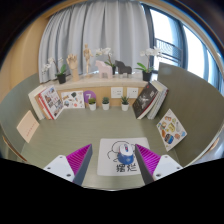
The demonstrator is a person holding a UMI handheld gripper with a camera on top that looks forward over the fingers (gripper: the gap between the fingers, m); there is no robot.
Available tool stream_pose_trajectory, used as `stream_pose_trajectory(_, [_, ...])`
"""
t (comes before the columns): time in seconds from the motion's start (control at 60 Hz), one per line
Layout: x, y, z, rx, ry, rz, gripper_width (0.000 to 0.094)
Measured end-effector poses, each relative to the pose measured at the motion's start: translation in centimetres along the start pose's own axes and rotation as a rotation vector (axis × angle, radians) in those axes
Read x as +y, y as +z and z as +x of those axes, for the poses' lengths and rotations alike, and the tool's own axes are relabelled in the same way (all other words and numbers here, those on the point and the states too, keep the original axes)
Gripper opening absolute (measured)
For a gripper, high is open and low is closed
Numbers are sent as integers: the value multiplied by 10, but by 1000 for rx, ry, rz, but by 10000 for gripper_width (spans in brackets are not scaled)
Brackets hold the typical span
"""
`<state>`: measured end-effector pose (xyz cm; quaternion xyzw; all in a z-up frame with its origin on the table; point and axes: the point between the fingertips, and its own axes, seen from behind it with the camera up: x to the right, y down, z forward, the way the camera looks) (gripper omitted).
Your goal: Arrange mouse
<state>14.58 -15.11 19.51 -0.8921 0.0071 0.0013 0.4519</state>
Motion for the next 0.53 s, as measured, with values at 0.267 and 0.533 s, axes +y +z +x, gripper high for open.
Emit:
stream_pose_trajectory(0.267, [22,-81,-47,-25,-10,48,853])
stream_pose_trajectory(0.533, [56,-122,-79,-39,-36,40,853])
